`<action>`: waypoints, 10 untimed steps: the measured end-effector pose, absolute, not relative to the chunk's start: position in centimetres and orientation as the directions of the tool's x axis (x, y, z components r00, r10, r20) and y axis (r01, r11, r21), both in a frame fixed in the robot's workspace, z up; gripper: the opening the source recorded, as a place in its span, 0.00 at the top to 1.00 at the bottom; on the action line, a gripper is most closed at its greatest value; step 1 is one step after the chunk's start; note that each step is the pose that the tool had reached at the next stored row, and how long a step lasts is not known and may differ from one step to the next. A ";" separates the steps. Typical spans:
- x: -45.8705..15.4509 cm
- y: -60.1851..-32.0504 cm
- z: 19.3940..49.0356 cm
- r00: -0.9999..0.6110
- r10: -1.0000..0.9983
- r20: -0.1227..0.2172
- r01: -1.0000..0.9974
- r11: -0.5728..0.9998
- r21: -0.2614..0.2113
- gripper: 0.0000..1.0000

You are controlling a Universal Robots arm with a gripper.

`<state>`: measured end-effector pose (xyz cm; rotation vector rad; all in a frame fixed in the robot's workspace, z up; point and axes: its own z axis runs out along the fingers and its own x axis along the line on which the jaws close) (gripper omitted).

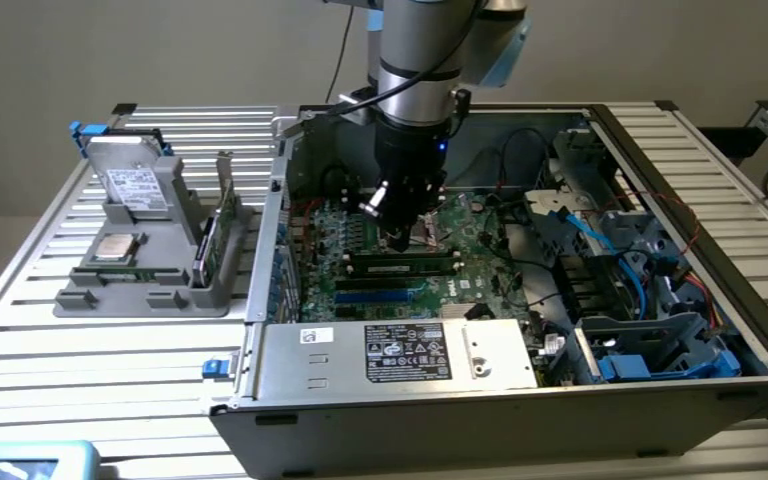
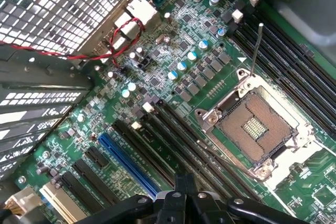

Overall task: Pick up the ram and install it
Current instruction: 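Press down the ram until it locks into place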

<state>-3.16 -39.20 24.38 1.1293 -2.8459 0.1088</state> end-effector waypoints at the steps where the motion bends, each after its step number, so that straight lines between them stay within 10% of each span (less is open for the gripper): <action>1: -3.2 -39.2 24.4 -0.733 -0.673 0.097 -0.679 0.733 -0.039 0.89; 10: -3.2 -39.2 24.4 -0.791 -0.608 0.066 -0.611 0.789 -0.065 0.89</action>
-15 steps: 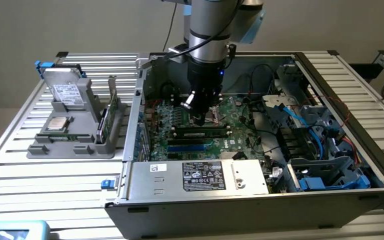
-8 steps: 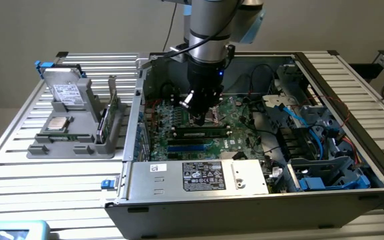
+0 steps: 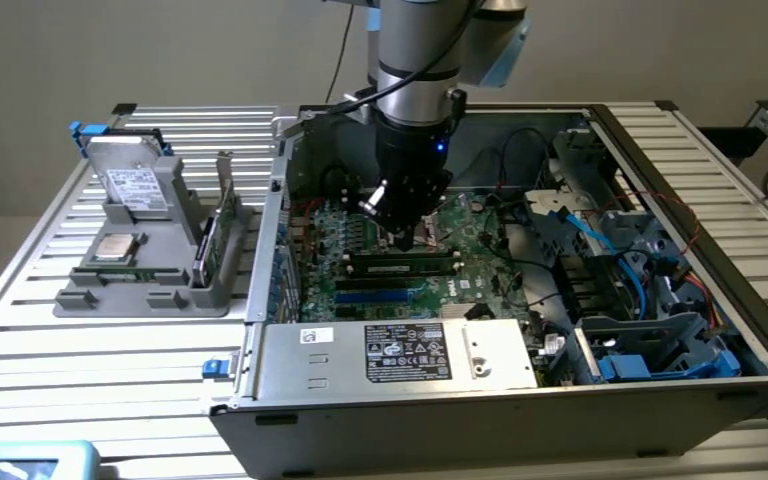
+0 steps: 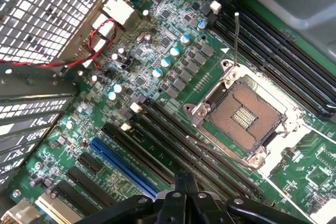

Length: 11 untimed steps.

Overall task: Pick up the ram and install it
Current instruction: 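Press down the ram until it locks into place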

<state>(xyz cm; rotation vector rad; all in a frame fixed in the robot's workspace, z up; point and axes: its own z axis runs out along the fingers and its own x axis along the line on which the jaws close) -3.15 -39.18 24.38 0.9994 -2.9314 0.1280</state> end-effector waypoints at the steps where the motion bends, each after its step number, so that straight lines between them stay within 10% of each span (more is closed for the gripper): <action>1: -3.2 -39.2 24.4 -0.798 -0.599 0.065 -0.603 0.795 -0.066 0.89; 11: -3.2 -39.2 24.4 -0.865 -0.499 0.056 -0.501 0.863 -0.065 0.89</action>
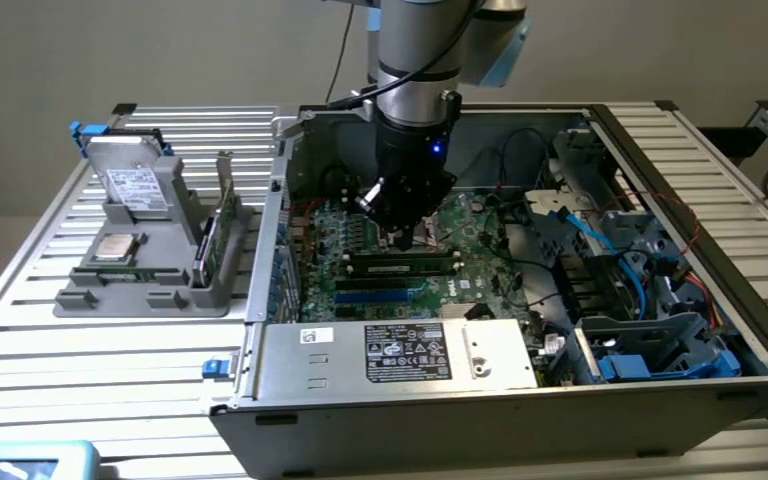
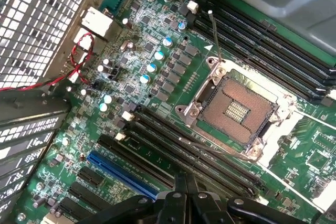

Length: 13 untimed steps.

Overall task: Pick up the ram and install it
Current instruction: 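Press down the ram until it locks into place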

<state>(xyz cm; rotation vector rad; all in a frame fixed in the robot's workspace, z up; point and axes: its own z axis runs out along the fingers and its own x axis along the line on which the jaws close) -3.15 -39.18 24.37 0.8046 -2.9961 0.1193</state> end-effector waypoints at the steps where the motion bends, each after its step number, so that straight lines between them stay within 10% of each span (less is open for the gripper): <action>1: -3.2 -39.2 24.4 -0.870 -0.489 0.053 -0.492 0.868 -0.066 0.89; 13: -3.2 -39.2 24.4 -0.930 -0.368 0.026 -0.369 0.926 -0.079 0.89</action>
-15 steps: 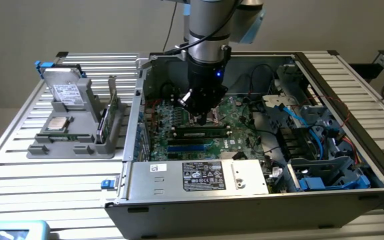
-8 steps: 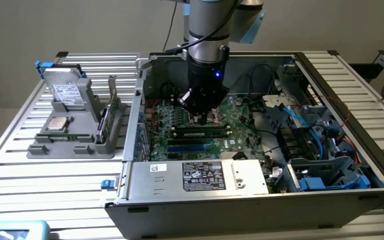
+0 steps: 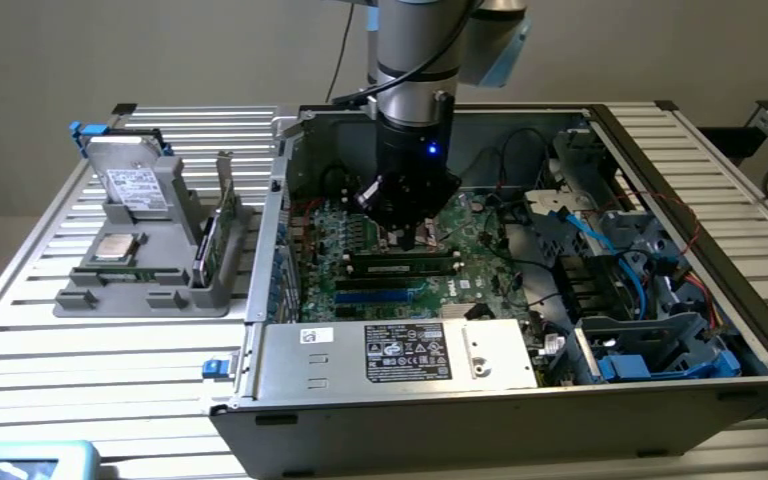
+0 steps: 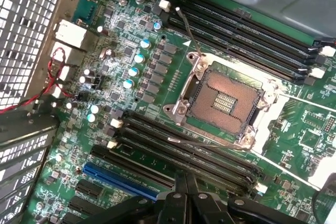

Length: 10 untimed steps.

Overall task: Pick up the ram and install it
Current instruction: 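Press down the ram until it locks into place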

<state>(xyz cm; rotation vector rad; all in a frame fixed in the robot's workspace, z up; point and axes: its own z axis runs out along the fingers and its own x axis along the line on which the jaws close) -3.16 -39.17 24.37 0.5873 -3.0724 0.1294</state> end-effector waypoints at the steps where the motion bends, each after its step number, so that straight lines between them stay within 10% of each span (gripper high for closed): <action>1: -3.2 -39.2 24.4 -0.933 -0.358 0.024 -0.359 0.930 -0.080 0.89; 10: -3.2 -39.2 24.4 -0.961 -0.277 -0.006 -0.275 0.957 -0.090 0.89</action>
